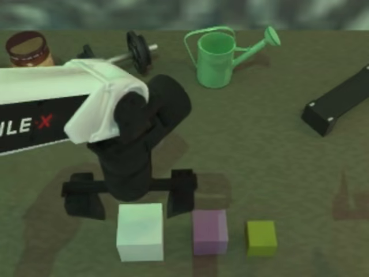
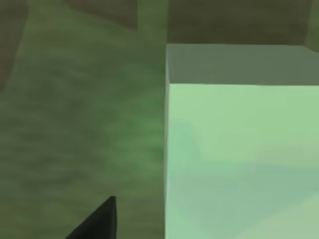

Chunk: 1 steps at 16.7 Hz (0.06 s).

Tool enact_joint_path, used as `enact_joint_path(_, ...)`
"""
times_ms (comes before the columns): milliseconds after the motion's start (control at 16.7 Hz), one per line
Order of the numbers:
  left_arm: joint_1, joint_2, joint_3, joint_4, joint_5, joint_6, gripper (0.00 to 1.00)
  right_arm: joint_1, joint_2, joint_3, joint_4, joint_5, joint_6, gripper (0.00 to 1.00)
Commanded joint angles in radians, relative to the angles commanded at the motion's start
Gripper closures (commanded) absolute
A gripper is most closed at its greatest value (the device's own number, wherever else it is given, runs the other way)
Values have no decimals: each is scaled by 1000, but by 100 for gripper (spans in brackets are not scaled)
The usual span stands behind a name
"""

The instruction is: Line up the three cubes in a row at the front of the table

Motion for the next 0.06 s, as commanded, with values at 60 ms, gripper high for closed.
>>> enact_joint_path(60,1,-4,4,-7,0,0,0,0,0,0,0,0,0,0)
